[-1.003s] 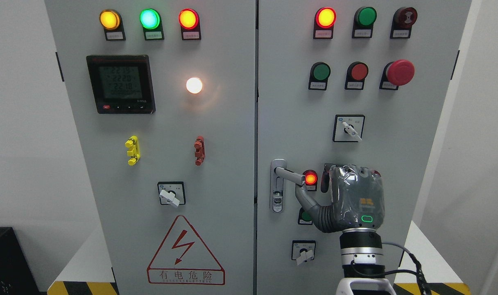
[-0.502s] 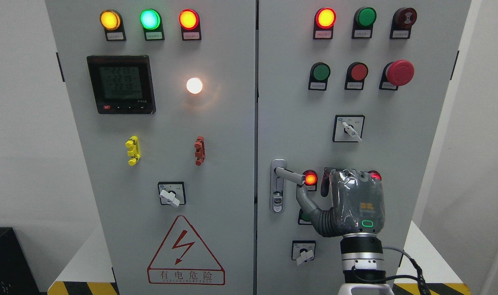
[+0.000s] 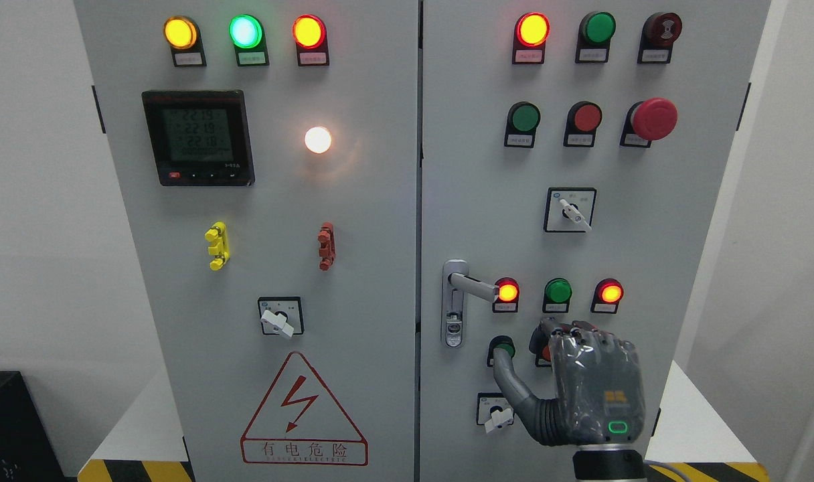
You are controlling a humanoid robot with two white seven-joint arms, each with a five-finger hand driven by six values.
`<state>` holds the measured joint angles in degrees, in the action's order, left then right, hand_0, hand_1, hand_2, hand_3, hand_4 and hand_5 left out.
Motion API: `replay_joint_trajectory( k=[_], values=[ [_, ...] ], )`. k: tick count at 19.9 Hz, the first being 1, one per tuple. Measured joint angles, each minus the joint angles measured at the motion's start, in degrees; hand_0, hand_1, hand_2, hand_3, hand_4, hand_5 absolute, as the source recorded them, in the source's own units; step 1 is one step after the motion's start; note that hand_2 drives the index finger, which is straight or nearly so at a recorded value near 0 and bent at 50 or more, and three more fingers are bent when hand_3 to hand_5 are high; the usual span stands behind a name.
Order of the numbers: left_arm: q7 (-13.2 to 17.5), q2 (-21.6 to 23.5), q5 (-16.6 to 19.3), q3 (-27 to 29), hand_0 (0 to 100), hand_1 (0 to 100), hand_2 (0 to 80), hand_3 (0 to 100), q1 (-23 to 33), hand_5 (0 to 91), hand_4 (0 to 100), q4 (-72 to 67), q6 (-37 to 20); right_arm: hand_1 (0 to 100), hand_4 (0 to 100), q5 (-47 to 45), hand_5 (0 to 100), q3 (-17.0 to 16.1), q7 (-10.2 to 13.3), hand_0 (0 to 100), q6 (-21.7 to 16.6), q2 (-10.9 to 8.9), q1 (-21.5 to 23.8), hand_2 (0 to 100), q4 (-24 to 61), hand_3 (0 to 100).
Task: Release door handle
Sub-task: 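Open the right hand's fingers to let go of the handle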
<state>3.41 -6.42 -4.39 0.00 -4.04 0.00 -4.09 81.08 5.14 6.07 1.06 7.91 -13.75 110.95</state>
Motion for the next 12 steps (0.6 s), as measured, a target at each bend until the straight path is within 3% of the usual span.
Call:
replay_joint_trajectory(
  k=[3, 5, 8, 12],
  values=[
    [0.0, 0.0, 0.0, 0.0, 0, 0, 2.3, 8, 0.0, 0.0, 1, 0.0, 0.1, 28, 22, -1.3, 12, -2.1, 1.0, 31, -2.8, 0.0, 2.5, 25, 2.1, 28],
    [0.1, 0.0, 0.0, 0.0, 0, 0, 2.3, 9, 0.0, 0.0, 1, 0.0, 0.1, 28, 8, -2.2, 0, -3.5, 1.6, 31, -3.8, -0.01, 3.7, 16, 3.2, 13],
    [0.3, 0.0, 0.0, 0.0, 0, 0, 2.4, 9, 0.0, 0.0, 1, 0.0, 0.1, 27, 0, -3.1, 0, -5.2, 1.9, 31, -4.3, -0.04, 4.7, 4, 4.5, 0],
    [0.1, 0.0, 0.0, 0.0, 0, 0, 2.5, 8, 0.0, 0.0, 1, 0.0, 0.1, 25, 0, -3.9, 0, -6.6, 2.1, 32, -4.5, -0.08, 5.2, 0, 5.8, 0]
  ],
)
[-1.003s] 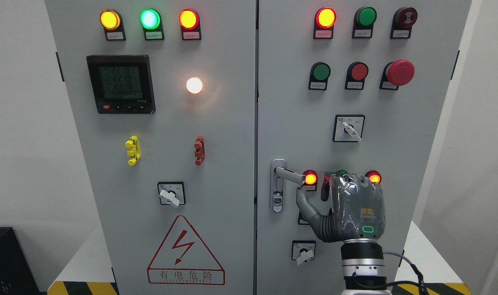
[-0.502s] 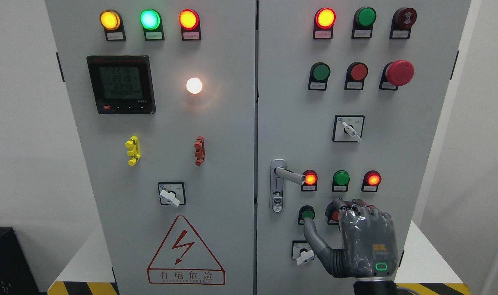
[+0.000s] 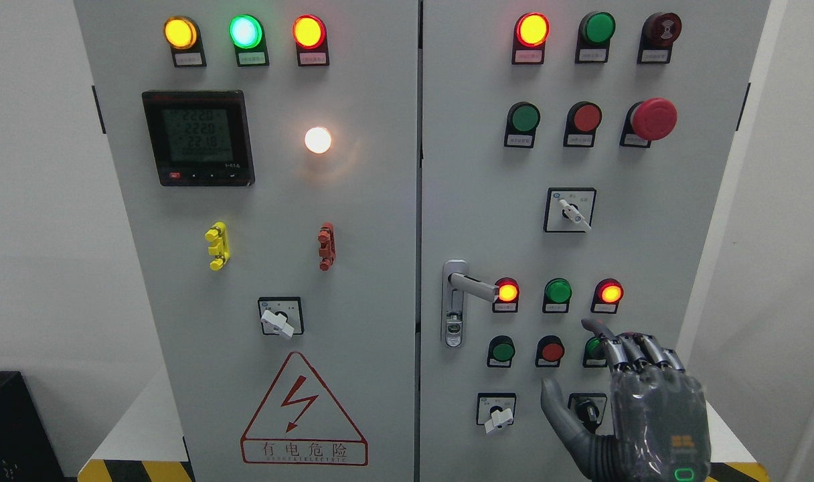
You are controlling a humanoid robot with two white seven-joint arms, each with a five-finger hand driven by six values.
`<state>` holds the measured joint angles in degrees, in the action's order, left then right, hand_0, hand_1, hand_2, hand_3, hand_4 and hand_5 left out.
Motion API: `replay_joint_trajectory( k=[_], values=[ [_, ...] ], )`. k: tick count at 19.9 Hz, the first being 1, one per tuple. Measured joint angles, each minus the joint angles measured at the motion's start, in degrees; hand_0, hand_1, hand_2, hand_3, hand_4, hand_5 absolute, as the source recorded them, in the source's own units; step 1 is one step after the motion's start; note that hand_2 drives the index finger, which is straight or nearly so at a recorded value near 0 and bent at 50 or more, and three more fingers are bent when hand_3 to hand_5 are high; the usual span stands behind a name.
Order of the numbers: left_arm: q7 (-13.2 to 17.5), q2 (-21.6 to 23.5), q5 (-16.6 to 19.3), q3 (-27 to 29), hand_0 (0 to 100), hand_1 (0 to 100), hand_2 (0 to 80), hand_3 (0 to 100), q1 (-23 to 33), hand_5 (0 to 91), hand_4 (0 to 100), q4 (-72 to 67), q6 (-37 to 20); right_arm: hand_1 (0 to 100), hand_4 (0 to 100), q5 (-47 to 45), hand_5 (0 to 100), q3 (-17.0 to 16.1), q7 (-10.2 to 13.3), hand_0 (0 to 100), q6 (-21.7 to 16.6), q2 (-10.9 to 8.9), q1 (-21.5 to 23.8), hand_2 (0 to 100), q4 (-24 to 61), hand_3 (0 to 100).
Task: Release door handle
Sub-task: 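Open the right hand's fingers to let go of the handle, then withdraw the open right hand away from the door handle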
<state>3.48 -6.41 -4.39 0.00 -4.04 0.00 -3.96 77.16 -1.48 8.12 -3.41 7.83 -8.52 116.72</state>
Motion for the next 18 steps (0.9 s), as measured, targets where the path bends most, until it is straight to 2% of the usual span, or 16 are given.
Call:
replay_joint_trajectory(
  k=[9, 18],
  values=[
    [-0.1, 0.0, 0.0, 0.0, 0, 0, 2.3, 9, 0.0, 0.0, 1, 0.0, 0.0, 25, 0, -1.8, 0, -1.5, 0.1, 32, -0.1, -0.04, 0.0, 0, 1.7, 0],
    [-0.1, 0.0, 0.0, 0.0, 0, 0, 2.3, 9, 0.0, 0.0, 1, 0.0, 0.0, 25, 0, -2.7, 0, -0.6, 0.1, 32, 0.0, -0.05, -0.3, 0, 2.4, 0]
  ],
)
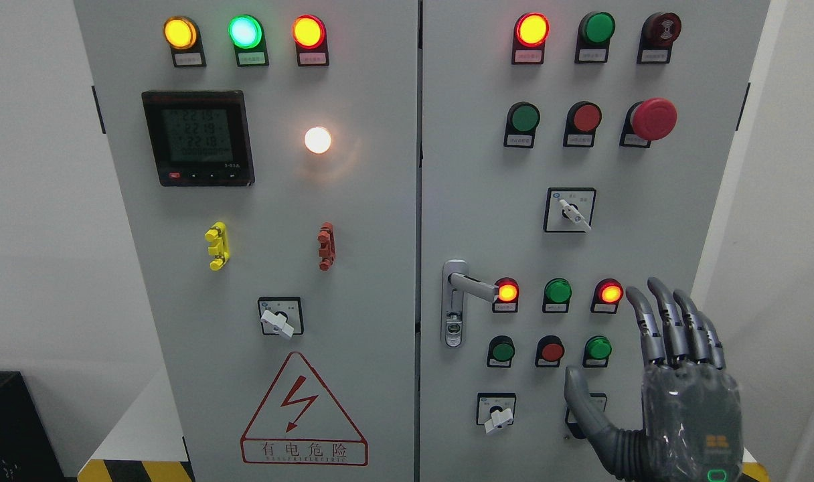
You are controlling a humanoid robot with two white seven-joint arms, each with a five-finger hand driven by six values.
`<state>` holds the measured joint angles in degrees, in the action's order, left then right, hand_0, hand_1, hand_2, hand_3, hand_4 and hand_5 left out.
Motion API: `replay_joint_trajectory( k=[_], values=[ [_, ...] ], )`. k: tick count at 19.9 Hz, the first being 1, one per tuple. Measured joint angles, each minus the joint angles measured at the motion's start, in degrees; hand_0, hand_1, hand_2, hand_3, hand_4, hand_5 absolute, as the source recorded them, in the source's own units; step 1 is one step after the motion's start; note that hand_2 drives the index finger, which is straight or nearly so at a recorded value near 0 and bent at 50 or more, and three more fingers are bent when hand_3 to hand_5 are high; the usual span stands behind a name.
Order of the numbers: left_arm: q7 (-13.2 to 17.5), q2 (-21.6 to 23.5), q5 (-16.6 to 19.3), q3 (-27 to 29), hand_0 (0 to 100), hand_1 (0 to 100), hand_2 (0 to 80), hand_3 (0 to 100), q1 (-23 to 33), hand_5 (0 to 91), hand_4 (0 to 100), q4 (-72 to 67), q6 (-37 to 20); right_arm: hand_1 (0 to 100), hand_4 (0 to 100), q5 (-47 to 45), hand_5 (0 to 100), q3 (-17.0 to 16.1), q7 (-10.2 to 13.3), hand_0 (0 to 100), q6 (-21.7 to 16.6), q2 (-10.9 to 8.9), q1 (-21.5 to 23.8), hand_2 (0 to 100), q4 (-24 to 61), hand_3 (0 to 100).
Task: Release door handle
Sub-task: 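Withdraw the open right hand away from the door handle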
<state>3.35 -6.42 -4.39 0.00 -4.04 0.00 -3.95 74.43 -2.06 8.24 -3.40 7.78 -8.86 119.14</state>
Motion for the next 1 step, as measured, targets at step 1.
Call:
replay_joint_trajectory(
  k=[1],
  values=[
    [0.0, 0.0, 0.0, 0.0, 0, 0, 2.2, 9, 0.0, 0.0, 1, 0.0, 0.0, 25, 0, 0.0, 0, 0.2, 0.0, 33, 0.0, 0.0, 0.0, 0, 0.1, 0]
  ],
)
